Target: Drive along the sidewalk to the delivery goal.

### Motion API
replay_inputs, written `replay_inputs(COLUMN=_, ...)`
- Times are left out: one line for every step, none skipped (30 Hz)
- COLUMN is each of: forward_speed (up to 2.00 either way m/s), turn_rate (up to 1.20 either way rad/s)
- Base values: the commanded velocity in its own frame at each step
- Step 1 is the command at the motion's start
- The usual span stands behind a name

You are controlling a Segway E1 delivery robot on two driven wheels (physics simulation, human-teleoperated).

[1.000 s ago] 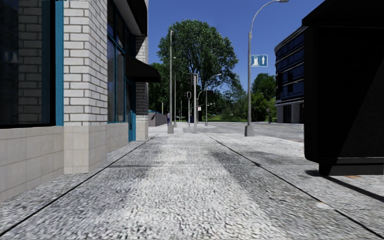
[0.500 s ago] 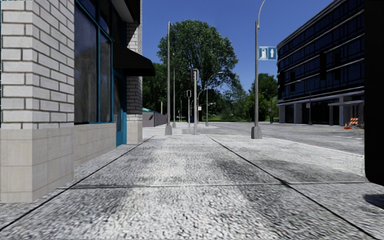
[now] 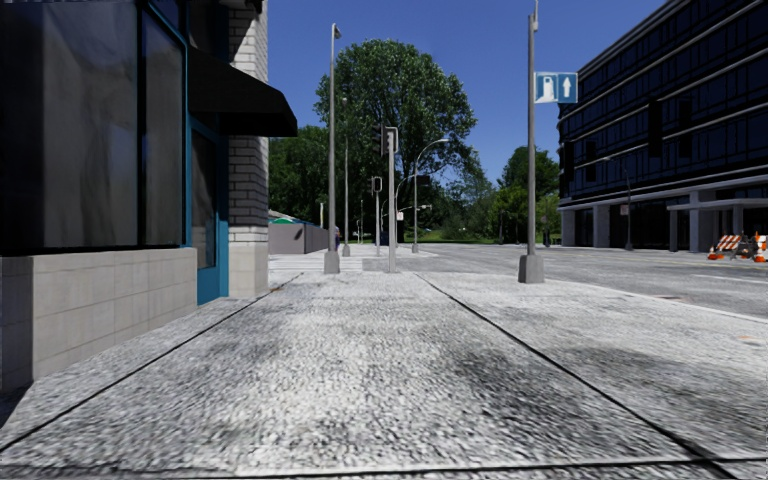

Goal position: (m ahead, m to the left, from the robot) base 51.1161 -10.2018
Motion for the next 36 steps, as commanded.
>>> replay_inputs(forward_speed=2.0, turn_rate=0.02)
replay_inputs(forward_speed=2.0, turn_rate=0.02)
replay_inputs(forward_speed=2.0, turn_rate=0.08)
replay_inputs(forward_speed=2.0, turn_rate=0.15)
replay_inputs(forward_speed=2.0, turn_rate=0.15)
replay_inputs(forward_speed=2.0, turn_rate=0.2)
replay_inputs(forward_speed=2.0, turn_rate=0.22)
replay_inputs(forward_speed=2.0, turn_rate=0.23)
replay_inputs(forward_speed=2.0, turn_rate=0.23)
replay_inputs(forward_speed=2.0, turn_rate=0.23)
replay_inputs(forward_speed=2.0, turn_rate=0.23)
replay_inputs(forward_speed=2.0, turn_rate=0.23)
replay_inputs(forward_speed=2.0, turn_rate=0.23)
replay_inputs(forward_speed=2.0, turn_rate=0.23)
replay_inputs(forward_speed=2.0, turn_rate=0.23)
replay_inputs(forward_speed=2.0, turn_rate=0.23)
replay_inputs(forward_speed=2.0, turn_rate=0.23)
replay_inputs(forward_speed=2.0, turn_rate=0.23)
replay_inputs(forward_speed=2.0, turn_rate=0.23)
replay_inputs(forward_speed=2.0, turn_rate=0.23)
replay_inputs(forward_speed=2.0, turn_rate=0.23)
replay_inputs(forward_speed=2.0, turn_rate=0.23)
replay_inputs(forward_speed=2.0, turn_rate=0.23)
replay_inputs(forward_speed=2.0, turn_rate=0.23)
replay_inputs(forward_speed=2.0, turn_rate=0.23)
replay_inputs(forward_speed=2.0, turn_rate=0.23)
replay_inputs(forward_speed=2.0, turn_rate=0.23)
replay_inputs(forward_speed=2.0, turn_rate=0.23)
replay_inputs(forward_speed=2.0, turn_rate=0.23)
replay_inputs(forward_speed=2.0, turn_rate=0.23)
replay_inputs(forward_speed=2.0, turn_rate=0.23)
replay_inputs(forward_speed=2.0, turn_rate=0.23)
replay_inputs(forward_speed=2.0, turn_rate=0.23)
replay_inputs(forward_speed=2.0, turn_rate=0.23)
replay_inputs(forward_speed=2.0, turn_rate=0.23)
replay_inputs(forward_speed=2.0, turn_rate=0.23)
